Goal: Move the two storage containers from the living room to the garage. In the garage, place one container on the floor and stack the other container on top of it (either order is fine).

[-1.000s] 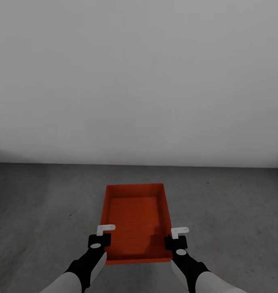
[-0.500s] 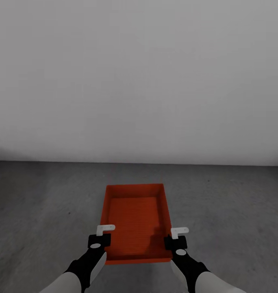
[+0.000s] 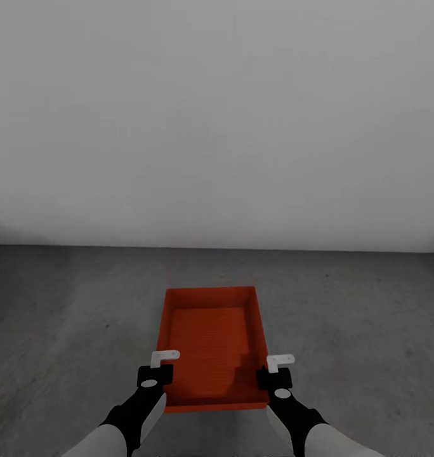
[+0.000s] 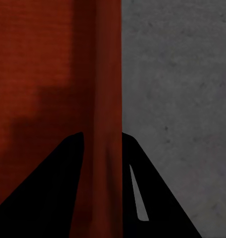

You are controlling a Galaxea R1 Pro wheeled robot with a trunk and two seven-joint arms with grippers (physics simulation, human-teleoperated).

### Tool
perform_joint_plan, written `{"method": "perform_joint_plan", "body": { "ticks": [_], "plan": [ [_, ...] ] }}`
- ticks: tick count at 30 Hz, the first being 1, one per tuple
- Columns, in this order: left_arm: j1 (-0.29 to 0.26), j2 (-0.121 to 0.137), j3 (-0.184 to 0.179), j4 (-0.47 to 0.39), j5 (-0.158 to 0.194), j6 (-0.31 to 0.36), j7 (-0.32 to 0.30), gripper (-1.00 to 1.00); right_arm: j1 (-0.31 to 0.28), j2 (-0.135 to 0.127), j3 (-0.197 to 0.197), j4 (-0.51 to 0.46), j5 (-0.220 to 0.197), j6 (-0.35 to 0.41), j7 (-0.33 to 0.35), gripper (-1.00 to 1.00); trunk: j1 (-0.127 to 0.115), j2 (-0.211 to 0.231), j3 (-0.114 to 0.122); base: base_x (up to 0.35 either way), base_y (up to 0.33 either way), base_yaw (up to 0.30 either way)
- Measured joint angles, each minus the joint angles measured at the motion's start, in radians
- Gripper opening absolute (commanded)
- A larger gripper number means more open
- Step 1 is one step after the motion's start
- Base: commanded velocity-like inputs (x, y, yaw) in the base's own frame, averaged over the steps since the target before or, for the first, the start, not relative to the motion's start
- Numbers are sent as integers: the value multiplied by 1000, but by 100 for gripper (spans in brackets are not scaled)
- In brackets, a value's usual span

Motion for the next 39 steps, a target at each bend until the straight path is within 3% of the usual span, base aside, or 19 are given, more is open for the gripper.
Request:
{"method": "perform_joint_plan", "body": {
  "ticks": [39],
  "plan": [
    [0, 0, 1, 0, 0, 0, -1, -100, 0, 0, 0, -1, 2, 2, -1, -100, 150, -273, -131, 0, 0, 0]
  ]
}}
